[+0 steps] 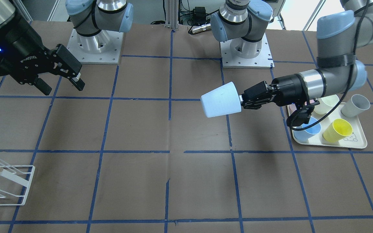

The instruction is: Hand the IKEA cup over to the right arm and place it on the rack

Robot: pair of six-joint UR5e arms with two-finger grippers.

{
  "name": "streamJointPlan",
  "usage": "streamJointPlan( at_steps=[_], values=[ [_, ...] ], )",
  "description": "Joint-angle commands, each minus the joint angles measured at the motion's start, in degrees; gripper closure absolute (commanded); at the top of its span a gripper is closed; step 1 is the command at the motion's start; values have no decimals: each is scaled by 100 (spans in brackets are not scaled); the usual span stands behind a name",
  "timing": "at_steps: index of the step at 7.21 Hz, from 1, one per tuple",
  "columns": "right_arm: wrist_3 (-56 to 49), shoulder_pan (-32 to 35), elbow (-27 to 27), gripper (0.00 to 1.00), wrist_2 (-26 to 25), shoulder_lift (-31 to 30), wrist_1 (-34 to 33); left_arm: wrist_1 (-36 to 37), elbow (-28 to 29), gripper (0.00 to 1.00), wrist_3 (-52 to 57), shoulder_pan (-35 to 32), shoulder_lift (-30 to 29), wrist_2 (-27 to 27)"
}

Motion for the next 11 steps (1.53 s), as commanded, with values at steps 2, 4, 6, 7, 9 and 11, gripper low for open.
streamJointPlan(
  at_steps=[2, 4, 6, 7, 9, 11],
  values=[
    [254, -162, 317, 0, 837, -389, 906, 16, -306, 100, -100, -1140, 112, -1570],
    [877, -109, 634, 0, 1012, -795, 934, -27, -455, 100, -74, -1458, 243, -2150],
    [1194, -161, 679, 0, 2932, -708, 1224, 8, -683, 100, -56, -1547, 410, -2484],
    [1240, -222, 731, 0, 3069, -691, 1163, 7, -728, 100, -56, -1609, 481, -2504],
    [1144, -782, 916, 0, 3886, -717, 708, 7, -728, 100, -56, -1627, 543, -2531],
    [1240, -777, 1012, 0, 3878, -656, 740, 7, -728, 100, -65, -1836, 552, -2784]
  ],
)
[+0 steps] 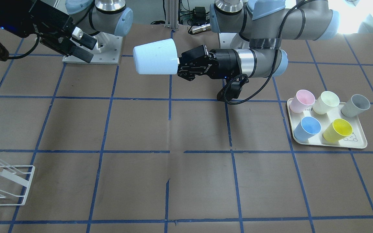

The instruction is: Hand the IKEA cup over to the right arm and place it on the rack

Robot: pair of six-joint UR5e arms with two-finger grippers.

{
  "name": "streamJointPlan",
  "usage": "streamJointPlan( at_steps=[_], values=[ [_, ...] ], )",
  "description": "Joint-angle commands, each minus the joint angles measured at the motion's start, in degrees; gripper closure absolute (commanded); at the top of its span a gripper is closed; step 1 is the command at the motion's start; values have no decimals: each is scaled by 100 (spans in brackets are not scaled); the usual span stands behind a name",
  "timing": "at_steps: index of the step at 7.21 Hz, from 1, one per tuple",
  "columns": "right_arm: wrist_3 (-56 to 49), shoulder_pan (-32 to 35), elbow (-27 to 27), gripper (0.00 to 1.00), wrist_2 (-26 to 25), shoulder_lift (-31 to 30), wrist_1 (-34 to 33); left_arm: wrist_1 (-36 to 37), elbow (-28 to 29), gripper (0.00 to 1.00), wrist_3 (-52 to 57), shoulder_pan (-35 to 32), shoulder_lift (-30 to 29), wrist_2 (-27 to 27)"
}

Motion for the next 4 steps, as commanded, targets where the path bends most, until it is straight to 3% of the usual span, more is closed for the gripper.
streamJointPlan(
  at_steps=[1, 2, 4],
  values=[
    [12, 16, 286, 0, 168, 96, 63, 9, -2, 100, -7, -207, -27, -228],
    [55, 191, 392, 0, 734, 114, 307, 9, -2, 100, -7, -208, -10, -229],
    [107, 210, 394, 0, 863, 246, 573, 9, -2, 100, -7, -216, -27, -220]
  ],
)
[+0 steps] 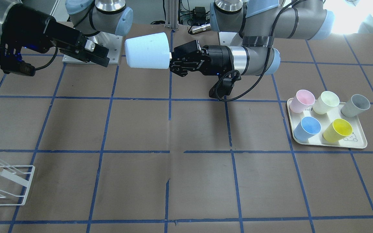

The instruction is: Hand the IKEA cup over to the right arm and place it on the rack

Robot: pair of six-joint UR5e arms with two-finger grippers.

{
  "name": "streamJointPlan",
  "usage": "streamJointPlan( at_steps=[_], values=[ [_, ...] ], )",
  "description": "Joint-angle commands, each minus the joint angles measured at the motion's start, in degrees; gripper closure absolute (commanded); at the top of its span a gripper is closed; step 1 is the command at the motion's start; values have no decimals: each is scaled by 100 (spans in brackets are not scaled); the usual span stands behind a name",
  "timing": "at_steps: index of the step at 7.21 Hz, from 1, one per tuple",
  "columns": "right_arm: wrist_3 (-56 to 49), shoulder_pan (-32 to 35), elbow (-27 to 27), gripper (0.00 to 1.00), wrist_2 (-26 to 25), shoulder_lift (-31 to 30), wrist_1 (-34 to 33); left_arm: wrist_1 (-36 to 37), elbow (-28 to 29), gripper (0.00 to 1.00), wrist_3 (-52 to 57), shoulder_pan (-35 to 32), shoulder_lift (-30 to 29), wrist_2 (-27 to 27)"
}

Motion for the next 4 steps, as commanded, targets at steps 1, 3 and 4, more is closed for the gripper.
streamJointPlan(
  at_steps=[1, 3, 4],
  values=[
    [24, 58, 30, 0, 122, 121, 200, 4, 9, 100, 0, -7, -21, -11],
    [-37, 224, 21, 0, 122, 139, 149, 22, 0, 100, 0, -7, -47, -2],
    [-238, 338, -22, 0, 200, 122, 139, 13, 9, 100, 0, -7, -22, 6]
  ],
)
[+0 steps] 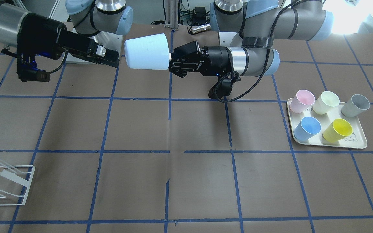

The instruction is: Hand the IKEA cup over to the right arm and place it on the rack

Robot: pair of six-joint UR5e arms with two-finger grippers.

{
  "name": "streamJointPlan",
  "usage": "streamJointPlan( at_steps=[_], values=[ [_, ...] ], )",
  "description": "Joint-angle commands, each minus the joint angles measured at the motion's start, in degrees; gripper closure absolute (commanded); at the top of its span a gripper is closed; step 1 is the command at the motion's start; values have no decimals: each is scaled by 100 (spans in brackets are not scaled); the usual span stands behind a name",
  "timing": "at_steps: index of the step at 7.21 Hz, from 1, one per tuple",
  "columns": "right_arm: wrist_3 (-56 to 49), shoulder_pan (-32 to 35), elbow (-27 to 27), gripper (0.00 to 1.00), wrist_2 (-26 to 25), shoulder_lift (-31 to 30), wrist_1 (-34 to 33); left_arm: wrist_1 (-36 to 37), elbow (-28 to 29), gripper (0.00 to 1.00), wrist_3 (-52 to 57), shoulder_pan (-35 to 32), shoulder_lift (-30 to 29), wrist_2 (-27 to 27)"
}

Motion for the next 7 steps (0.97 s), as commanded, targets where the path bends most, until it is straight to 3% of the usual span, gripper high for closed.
streamJointPlan(
  at_steps=[1, 4, 7],
  values=[
    [-204, 178, -34, 0, 139, 3, -20, -2, 3, 100, 0, 0, 31, 7],
    [-372, 302, -34, 0, 131, 3, -29, 6, 3, 100, 0, 0, 31, 7],
    [-407, 302, -52, 35, 140, -32, -37, 15, 3, 100, 0, 0, -4, 16]
  ],
)
